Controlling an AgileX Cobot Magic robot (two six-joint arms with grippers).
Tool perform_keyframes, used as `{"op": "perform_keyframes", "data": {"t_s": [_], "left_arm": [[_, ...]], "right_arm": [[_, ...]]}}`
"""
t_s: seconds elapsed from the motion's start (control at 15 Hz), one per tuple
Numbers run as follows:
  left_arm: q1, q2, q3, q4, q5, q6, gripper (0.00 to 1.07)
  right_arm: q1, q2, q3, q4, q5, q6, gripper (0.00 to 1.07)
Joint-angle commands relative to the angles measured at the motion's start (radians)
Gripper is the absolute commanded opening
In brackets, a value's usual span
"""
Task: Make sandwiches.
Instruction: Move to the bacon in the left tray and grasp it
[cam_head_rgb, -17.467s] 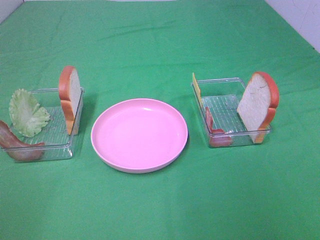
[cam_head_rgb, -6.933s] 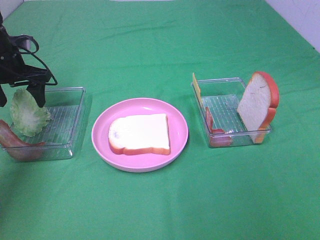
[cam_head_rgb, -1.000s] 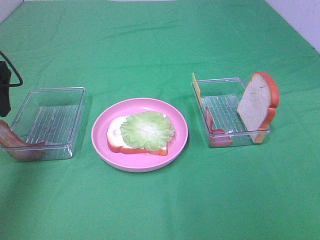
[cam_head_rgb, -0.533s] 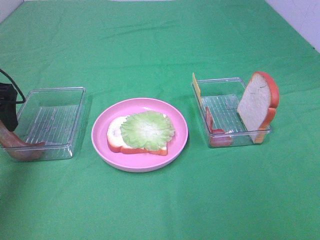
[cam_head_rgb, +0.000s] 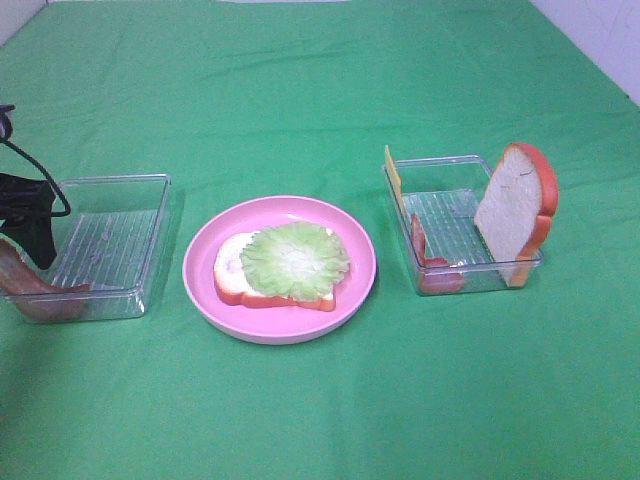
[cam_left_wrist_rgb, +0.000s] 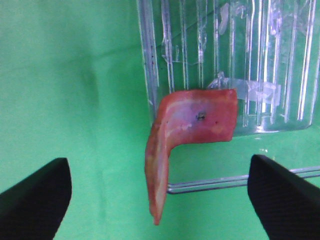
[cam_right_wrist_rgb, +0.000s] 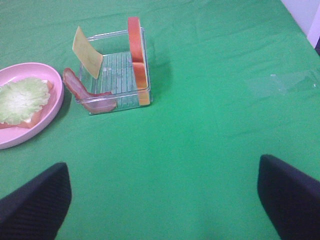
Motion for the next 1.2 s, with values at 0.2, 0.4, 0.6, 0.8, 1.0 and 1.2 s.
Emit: {"op": "perform_keyframes", "data": {"t_s": [0.2, 0.4, 0.6, 0.8, 1.0, 1.2], "left_arm": [[-0.001, 0.013, 0.008, -0.007, -0.005, 0.004, 0.78], [-0.001, 0.013, 0.008, -0.002, -0.005, 0.004, 0.66], [-0.001, 0.013, 0.008, -0.001, 0.012, 0.003, 0.66], [-0.001, 0.013, 0.008, -0.001, 0.021, -0.005, 0.61], [-0.001, 0.013, 0.008, 0.000, 0.015, -0.005, 0.41], [-0.001, 0.013, 0.008, 0.000, -0.006, -0.003, 0.15]], "right_arm": [[-0.002, -0.014, 0.001, 0.001, -0.014, -0.017, 0.97], [-0.002, -0.014, 0.001, 0.001, -0.014, -0.017, 0.97], [-0.002, -0.014, 0.001, 0.001, -0.014, -0.017, 0.97], [-0.002, -0.014, 0.001, 0.001, -0.014, -0.017, 0.97], [-0.002, -0.014, 0.001, 0.001, -0.014, -0.017, 0.97], [-0.002, -0.014, 0.001, 0.001, -0.014, -0.017, 0.97]]}}
